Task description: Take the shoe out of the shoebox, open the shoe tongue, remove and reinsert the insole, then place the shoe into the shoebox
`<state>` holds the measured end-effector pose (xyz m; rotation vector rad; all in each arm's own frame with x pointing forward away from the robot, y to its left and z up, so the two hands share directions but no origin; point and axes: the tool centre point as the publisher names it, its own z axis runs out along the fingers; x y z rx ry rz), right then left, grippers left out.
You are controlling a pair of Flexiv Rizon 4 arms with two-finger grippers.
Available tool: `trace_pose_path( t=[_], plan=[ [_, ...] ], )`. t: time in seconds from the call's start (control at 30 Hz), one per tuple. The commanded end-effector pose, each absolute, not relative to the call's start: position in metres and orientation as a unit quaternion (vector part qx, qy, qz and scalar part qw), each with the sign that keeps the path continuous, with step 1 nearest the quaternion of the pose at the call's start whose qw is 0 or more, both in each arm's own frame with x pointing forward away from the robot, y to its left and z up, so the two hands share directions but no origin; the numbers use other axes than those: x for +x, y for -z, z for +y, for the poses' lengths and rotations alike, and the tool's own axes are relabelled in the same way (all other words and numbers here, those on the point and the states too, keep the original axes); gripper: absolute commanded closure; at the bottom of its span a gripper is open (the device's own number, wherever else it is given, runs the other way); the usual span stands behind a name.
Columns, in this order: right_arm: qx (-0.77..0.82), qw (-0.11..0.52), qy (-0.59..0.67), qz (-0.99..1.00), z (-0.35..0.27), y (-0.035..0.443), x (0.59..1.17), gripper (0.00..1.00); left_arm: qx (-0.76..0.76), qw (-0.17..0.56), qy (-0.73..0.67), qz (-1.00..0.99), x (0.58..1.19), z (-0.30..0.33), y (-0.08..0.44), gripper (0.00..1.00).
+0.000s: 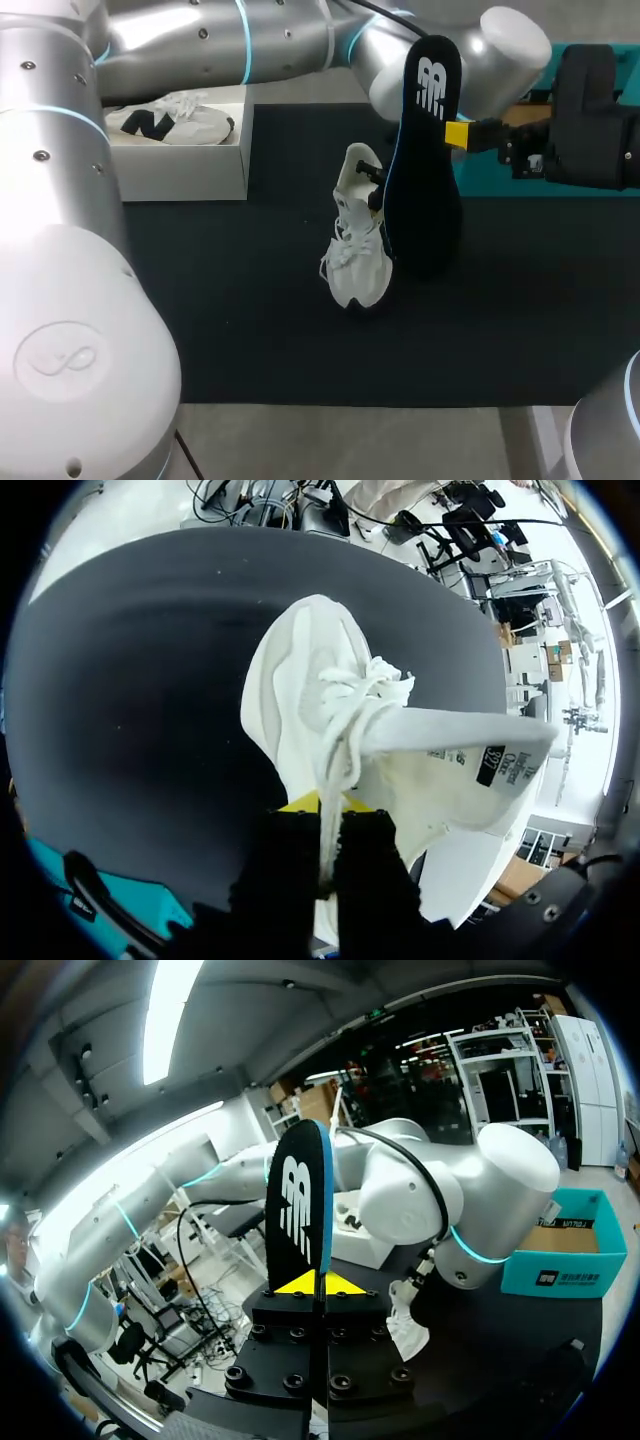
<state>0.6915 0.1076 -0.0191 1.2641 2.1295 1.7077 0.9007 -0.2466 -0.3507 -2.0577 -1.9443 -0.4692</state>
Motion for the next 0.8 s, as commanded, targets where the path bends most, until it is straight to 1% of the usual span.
trace_pose_path(
  t=[0.03, 0.3, 0.77, 0.8],
  plan=[
    [0.422, 0.073, -0.569, 0.702, 0.107, 0.019, 0.673, 1.0, -0.7, 0.121, 0.169, -0.683, 0.896, -0.238, 0.343, 1.0],
    [0.422, 0.073, -0.569, 0.702, 0.107, 0.019, 0.673, 1.0, -0.701, 0.124, 0.159, -0.684, 0.901, -0.241, 0.351, 1.0],
    [0.422, 0.073, -0.569, 0.702, 0.107, 0.019, 0.673, 1.0, -0.688, 0.157, 0.137, -0.695, 0.912, -0.244, 0.378, 1.0],
    [0.422, 0.073, -0.569, 0.702, 0.107, 0.019, 0.673, 1.0, -0.688, 0.161, 0.131, -0.695, 0.913, -0.244, 0.38, 0.83]
  ],
)
